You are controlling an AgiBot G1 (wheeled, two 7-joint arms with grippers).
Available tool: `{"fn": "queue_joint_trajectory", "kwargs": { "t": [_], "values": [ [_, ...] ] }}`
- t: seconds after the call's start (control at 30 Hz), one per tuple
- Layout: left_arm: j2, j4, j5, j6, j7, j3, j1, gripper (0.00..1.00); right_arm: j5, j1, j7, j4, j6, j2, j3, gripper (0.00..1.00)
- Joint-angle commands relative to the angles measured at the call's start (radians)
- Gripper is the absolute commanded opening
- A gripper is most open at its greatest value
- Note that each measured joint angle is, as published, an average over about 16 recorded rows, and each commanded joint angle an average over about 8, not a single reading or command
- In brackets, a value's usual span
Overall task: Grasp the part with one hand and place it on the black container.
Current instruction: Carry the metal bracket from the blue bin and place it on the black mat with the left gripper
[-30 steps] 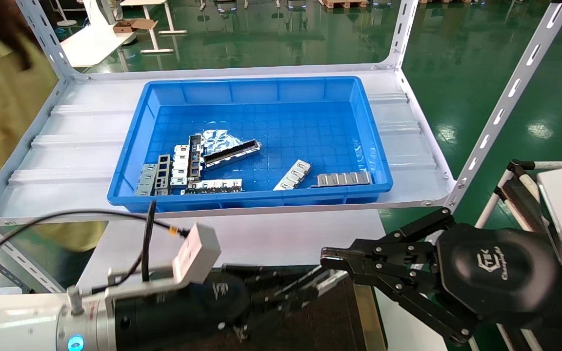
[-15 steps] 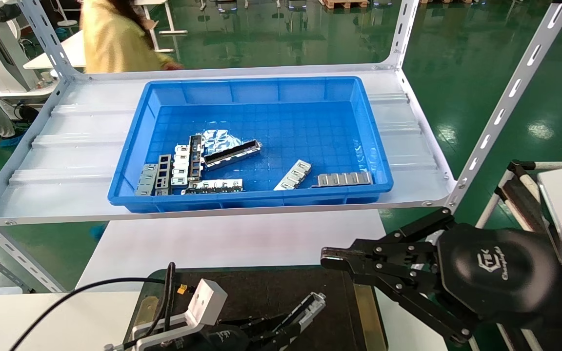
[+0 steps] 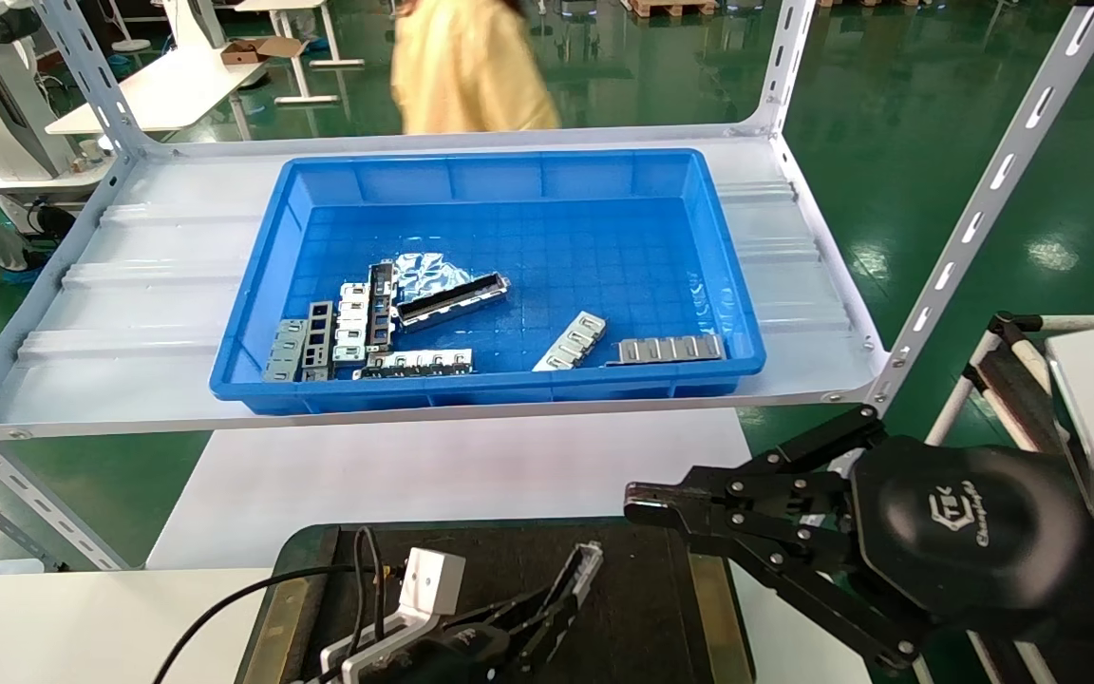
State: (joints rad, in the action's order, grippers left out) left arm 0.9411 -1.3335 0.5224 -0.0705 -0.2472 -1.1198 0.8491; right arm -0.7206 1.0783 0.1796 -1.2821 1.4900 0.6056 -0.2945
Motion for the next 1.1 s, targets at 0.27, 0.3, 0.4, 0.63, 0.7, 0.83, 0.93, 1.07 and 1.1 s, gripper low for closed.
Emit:
{"fn": "queue_joint_trajectory", "kwargs": {
  "t": [0.27, 0.3, 0.4, 0.63, 0.7, 0.83, 0.93, 1.07, 1.1],
  "values": [
    [0.103, 0.020, -0.014, 0.190, -0.012, 0.002, -0.028, 0.00, 0.000, 0.000, 0.000, 0.000, 0.000, 0.000, -0.001, 0.00],
    [0.113, 0.024, -0.016, 0.206, -0.014, 0.002, -0.030, 0.00, 0.000, 0.000, 0.000, 0.000, 0.000, 0.000, -0.001, 0.00],
    [0.142, 0.041, -0.023, 0.242, -0.021, 0.005, -0.034, 0.00, 0.001, 0.000, 0.000, 0.000, 0.000, 0.000, -0.001, 0.00],
    [0.207, 0.109, -0.033, 0.278, -0.045, 0.033, -0.033, 0.00, 0.001, 0.000, -0.001, 0.000, 0.000, 0.000, -0.001, 0.00],
    [0.224, 0.131, -0.031, 0.279, -0.053, 0.046, -0.035, 0.00, 0.001, 0.000, -0.001, 0.000, -0.001, -0.001, -0.001, 0.00],
    [0.256, 0.173, -0.020, 0.274, -0.067, 0.078, -0.044, 0.00, 0.001, 0.000, -0.001, 0.000, -0.001, -0.001, -0.001, 0.00],
    [0.277, 0.200, -0.007, 0.265, -0.076, 0.104, -0.054, 0.00, 0.001, 0.000, -0.001, 0.000, -0.001, -0.001, -0.002, 0.00],
    [0.299, 0.230, 0.011, 0.248, -0.085, 0.135, -0.068, 0.00, 0.001, 0.000, -0.001, 0.000, -0.001, -0.001, -0.002, 0.00],
    [0.303, 0.237, 0.015, 0.244, -0.087, 0.142, -0.071, 0.00, 0.001, 0.000, -0.001, 0.000, -0.001, -0.001, -0.002, 0.00]
  ]
}}
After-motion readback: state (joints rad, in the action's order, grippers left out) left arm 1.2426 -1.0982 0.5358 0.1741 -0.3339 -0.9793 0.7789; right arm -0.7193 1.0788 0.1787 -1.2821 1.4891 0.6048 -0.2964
